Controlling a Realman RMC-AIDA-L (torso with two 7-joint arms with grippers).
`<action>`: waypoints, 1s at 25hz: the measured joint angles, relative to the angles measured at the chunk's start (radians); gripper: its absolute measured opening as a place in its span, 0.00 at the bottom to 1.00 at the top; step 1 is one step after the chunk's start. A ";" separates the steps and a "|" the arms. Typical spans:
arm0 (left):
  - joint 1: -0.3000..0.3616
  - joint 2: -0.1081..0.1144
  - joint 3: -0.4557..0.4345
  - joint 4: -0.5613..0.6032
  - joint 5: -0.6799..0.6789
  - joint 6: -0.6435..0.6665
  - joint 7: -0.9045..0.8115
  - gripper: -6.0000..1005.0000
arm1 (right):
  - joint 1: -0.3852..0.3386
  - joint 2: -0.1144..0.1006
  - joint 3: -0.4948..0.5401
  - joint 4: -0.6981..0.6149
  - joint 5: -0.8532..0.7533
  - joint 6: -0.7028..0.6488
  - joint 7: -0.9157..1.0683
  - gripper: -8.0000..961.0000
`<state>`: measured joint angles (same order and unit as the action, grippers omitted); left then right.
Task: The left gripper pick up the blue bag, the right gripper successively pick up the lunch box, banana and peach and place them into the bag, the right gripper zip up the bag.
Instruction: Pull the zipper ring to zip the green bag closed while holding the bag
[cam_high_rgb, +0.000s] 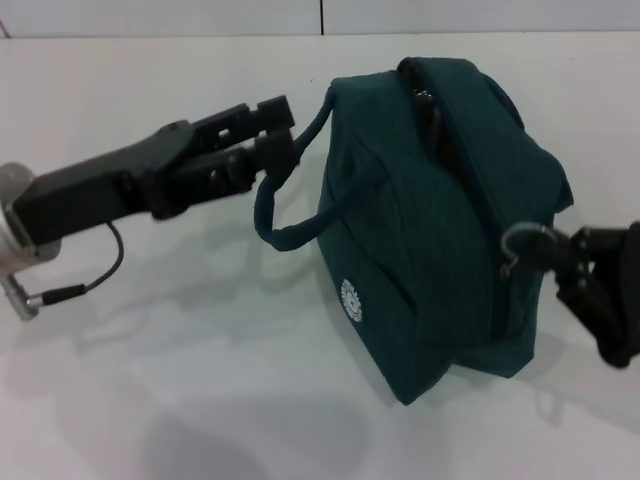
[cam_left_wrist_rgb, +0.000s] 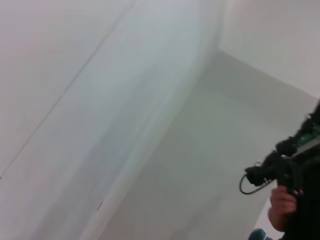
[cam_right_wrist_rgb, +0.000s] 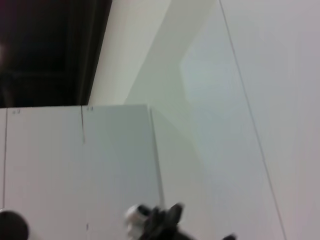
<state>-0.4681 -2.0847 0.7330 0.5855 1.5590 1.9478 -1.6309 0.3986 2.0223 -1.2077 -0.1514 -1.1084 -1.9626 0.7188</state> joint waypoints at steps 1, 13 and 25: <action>0.004 0.000 0.000 -0.006 0.000 0.007 0.021 0.83 | 0.002 0.001 -0.001 -0.002 0.018 0.000 0.002 0.04; 0.035 0.002 0.003 -0.082 0.030 0.029 0.198 0.89 | 0.114 0.006 -0.010 0.009 0.091 0.079 0.054 0.05; 0.092 0.003 -0.001 -0.134 0.056 0.011 0.299 0.88 | 0.228 0.006 -0.048 0.004 0.100 0.155 0.085 0.06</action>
<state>-0.3763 -2.0815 0.7321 0.4517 1.6149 1.9584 -1.3318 0.6266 2.0279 -1.2552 -0.1476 -1.0085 -1.8076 0.8039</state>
